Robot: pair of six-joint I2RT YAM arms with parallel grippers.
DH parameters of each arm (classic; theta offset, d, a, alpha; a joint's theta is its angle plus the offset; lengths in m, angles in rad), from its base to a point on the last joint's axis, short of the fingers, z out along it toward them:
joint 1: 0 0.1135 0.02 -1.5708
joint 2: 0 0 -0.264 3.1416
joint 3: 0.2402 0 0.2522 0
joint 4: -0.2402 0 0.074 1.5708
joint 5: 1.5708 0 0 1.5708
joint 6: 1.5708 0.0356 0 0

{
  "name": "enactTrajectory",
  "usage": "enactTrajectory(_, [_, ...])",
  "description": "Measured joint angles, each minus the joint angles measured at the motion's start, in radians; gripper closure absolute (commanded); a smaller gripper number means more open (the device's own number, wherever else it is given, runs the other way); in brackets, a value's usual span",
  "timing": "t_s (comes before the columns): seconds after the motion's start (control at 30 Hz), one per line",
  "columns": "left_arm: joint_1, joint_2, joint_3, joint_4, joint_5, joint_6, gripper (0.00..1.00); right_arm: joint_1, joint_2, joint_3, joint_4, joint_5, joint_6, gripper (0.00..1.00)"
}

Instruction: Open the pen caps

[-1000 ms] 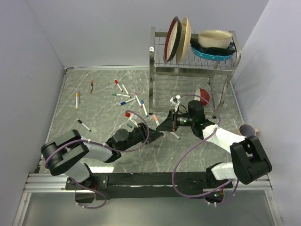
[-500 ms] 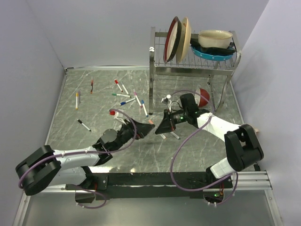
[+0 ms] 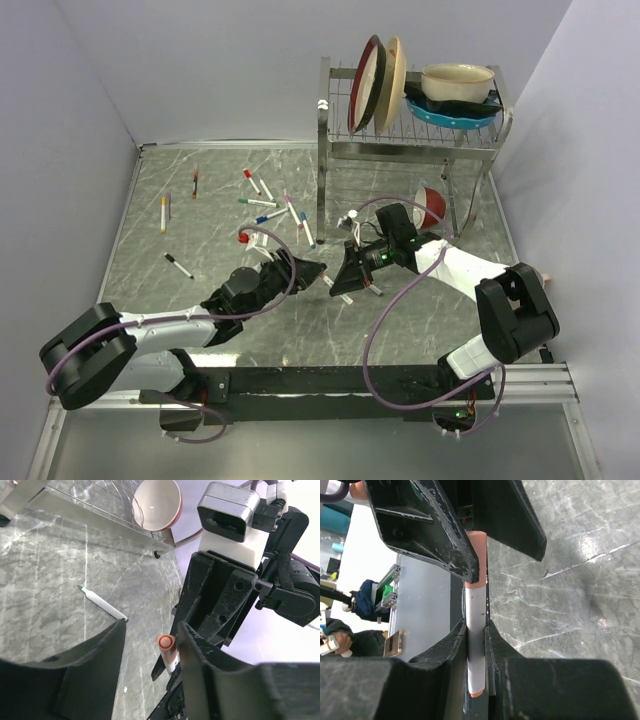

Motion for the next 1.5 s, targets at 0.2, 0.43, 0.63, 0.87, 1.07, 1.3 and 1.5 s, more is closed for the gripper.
enactTrajectory(0.2, [0.000, 0.007, 0.018, 0.002, 0.022, -0.003, 0.98, 0.000, 0.000, 0.000, 0.002, 0.017, 0.011, 1.00])
enactTrajectory(0.43, [0.037, -0.043, 0.019, -0.045, 0.049, -0.007, 0.99, 0.017, 0.001, 0.011, 0.018, 0.053, -0.011, 1.00])
enactTrajectory(0.63, [0.290, -0.288, -0.008, -0.241, 0.049, -0.032, 0.99, 0.058, 0.018, 0.097, -0.031, 0.153, -0.074, 1.00])
enactTrajectory(0.87, [0.441, -0.378, -0.036, -0.410, -0.021, -0.046, 0.99, 0.060, 0.063, 0.097, -0.180, 0.313, -0.126, 1.00])
enactTrajectory(1.07, [0.447, -0.309, -0.072, -0.554, -0.024, -0.107, 0.99, 0.086, 0.063, 0.097, -0.230, 0.569, -0.152, 1.00])
enactTrajectory(1.3, [0.450, -0.167, -0.100, -0.613, -0.006, -0.154, 0.98, 0.105, 0.076, 0.101, -0.268, 0.821, -0.170, 0.91])
enactTrajectory(1.5, [0.450, -0.083, -0.087, -0.613, 0.010, -0.159, 0.84, 0.145, 0.144, 0.118, -0.285, 0.938, -0.182, 0.84])
